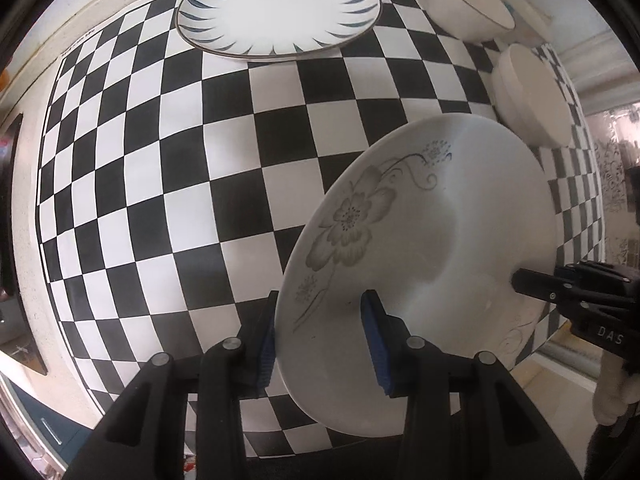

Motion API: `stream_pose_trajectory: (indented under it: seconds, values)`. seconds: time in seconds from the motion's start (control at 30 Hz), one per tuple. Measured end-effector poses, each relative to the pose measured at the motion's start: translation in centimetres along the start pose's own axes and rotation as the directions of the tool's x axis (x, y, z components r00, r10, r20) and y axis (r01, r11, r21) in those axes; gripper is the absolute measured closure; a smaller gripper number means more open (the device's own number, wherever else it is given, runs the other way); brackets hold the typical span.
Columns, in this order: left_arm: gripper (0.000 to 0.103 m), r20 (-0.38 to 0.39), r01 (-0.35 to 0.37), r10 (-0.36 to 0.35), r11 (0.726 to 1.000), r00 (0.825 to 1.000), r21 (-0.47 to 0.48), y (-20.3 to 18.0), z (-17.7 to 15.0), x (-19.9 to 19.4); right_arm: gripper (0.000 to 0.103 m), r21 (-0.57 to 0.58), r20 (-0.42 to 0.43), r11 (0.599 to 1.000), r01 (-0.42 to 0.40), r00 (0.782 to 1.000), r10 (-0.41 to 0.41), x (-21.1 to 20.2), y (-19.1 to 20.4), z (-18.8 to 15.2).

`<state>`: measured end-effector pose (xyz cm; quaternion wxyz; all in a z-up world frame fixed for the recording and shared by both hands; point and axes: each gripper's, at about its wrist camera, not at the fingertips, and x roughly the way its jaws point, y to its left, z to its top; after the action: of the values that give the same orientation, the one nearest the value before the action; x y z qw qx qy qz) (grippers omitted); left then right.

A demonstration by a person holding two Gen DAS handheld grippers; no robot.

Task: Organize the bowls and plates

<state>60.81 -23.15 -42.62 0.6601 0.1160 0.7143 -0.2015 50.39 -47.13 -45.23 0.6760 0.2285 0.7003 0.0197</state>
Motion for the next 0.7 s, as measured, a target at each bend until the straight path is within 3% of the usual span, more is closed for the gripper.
stream_pose_trajectory:
  seconds: [0.7]
  values:
    - [0.066,-0.094,-0.068,0.067,0.998,0.993,-0.01,-1.9,2.4,3.0,0.077,0.07,-0.147,0.997,0.039,0.989,-0.028,2.9,1.1,2.3]
